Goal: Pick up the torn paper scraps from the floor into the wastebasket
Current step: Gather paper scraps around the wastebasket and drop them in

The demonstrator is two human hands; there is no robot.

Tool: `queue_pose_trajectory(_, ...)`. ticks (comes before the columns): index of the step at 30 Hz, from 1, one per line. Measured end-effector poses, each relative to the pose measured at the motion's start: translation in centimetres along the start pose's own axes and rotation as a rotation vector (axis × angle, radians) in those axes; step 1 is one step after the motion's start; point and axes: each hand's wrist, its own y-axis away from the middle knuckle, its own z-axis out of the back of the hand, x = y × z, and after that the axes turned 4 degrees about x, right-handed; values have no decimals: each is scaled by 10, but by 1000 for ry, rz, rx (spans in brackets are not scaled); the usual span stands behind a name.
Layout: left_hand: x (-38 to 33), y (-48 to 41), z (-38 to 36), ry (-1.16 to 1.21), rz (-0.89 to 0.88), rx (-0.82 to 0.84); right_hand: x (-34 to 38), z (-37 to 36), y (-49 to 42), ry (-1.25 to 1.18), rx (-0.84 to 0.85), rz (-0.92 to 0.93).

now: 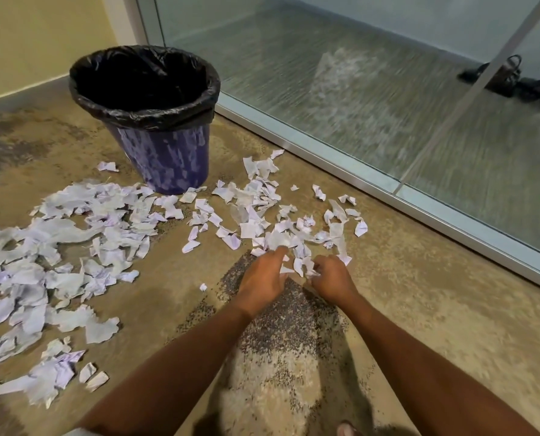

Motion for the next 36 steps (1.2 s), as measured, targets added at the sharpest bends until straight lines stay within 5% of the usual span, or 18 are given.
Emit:
queue_pose_trajectory(6,14,-24,16,-78,38,-49,17,-7,-10,-149,-86,-29)
queue_pose_trajectory(13,23,-37,4,-189,65,-36,24,-13,-18,-91,27,7)
queue_pose_trajectory(21,20,-51,1,-287,68,67,27,-29,-24,-112,-116,116)
queue_pose_trajectory(36,46,-42,12,88,46,-126,58,-32,-37,-159,26,177)
